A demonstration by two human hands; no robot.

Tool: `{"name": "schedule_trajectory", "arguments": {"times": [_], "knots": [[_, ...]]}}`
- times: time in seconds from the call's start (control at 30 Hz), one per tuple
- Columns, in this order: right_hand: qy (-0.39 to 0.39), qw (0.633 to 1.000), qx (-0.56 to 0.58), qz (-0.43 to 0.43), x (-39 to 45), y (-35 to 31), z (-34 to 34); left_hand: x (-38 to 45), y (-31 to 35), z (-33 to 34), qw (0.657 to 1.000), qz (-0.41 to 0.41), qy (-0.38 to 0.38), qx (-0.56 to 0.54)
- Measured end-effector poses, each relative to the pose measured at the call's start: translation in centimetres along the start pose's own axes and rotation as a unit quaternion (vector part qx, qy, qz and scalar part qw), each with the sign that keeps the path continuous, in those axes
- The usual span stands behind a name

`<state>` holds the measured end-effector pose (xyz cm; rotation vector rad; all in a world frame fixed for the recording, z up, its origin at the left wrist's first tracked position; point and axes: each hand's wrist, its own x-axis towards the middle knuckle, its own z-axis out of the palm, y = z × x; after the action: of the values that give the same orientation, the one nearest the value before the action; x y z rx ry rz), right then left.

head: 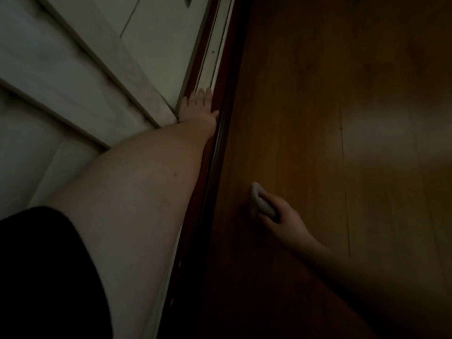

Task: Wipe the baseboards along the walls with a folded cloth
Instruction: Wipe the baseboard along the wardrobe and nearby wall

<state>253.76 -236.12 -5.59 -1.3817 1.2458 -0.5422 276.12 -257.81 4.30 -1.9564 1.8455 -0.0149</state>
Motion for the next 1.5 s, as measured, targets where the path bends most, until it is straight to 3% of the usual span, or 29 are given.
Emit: {"name": "schedule_trajectory", "arguments": {"times": [0.17, 0.3, 0.53, 0.63, 0.83, 1.23, 1.37, 1.5], "knots": [[0.045, 0.999, -0.014, -0.013, 2.8, 0.7, -2.9, 2.7, 0.8, 0.7, 0.997, 0.013, 0.021, -0.079], [0.086, 0.994, -0.044, -0.058, 7.3, 0.8, -4.8, 4.6, 0.5, 3.0, 0.983, 0.024, 0.114, -0.141], [0.109, 0.993, 0.003, -0.049, 17.3, -2.3, -6.3, 5.7, 0.1, 4.2, 0.976, 0.002, 0.158, -0.151], [0.132, 0.988, 0.082, -0.007, 18.6, -4.4, -6.2, 5.0, 0.3, 3.7, 0.978, -0.001, 0.117, -0.170], [0.114, 0.989, 0.087, 0.043, 19.1, -7.2, -6.8, 4.9, 0.2, 3.1, 0.982, 0.003, 0.082, -0.171], [0.087, 0.995, -0.033, -0.041, 20.2, -9.8, -9.3, 5.5, 0.2, 3.7, 0.982, 0.011, 0.105, -0.159], [0.084, 0.995, -0.049, -0.015, 16.6, -11.0, -10.9, 5.1, 0.2, 3.4, 0.984, 0.020, 0.091, -0.151], [0.074, 0.985, -0.153, 0.013, 15.0, -14.4, -14.6, 5.1, 0.2, 2.8, 0.985, 0.013, 0.071, -0.158]]}}
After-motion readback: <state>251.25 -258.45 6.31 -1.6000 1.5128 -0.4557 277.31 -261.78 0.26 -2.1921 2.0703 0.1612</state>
